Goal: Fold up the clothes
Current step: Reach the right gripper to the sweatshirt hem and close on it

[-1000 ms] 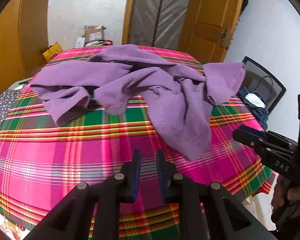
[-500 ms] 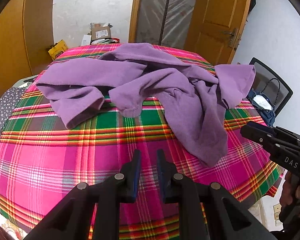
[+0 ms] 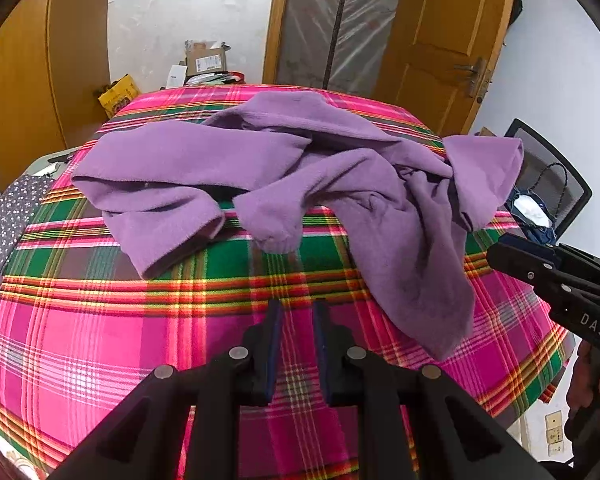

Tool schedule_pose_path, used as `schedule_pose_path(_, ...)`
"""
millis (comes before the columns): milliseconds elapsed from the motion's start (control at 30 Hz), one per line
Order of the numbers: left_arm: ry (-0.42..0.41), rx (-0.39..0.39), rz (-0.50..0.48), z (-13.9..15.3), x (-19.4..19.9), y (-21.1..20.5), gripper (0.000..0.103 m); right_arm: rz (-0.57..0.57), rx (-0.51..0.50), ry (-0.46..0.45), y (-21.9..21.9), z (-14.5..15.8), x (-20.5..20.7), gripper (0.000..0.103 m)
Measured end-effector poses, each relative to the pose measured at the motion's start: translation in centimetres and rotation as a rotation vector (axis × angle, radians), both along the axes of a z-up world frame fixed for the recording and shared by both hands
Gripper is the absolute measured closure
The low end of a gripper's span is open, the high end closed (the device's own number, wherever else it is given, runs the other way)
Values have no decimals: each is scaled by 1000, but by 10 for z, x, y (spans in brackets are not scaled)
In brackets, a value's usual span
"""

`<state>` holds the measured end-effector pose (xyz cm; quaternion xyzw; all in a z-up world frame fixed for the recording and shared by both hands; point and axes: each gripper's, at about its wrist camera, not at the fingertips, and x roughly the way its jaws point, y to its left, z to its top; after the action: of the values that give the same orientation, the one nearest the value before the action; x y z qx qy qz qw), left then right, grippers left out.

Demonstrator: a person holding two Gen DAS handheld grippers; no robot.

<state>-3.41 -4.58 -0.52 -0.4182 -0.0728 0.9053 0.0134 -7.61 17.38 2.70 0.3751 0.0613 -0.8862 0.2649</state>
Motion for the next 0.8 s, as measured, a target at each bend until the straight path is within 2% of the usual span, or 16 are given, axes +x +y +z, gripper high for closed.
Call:
schedule_pose_path(333,-1,-20,55,6,-12,-21,87,98,30,4,-35,0,-22,73)
schedule_pose_path(567,-3,-13,78,7,-17,-33,87,231,99,59,-69,0,-32,73)
schedule_pose_path(600,-6,-11,83,6,-17,-34,87,250,109,67,-74,0,-33,72)
schedule_pose_path(700,-16,-8,96,4,-17,-40,87,317,135,93,-87,-3,-38,58)
schedule_pose_path(800,-19,-7,106,3,-16,-44,87,383,179,123,-102,-6,-45,58)
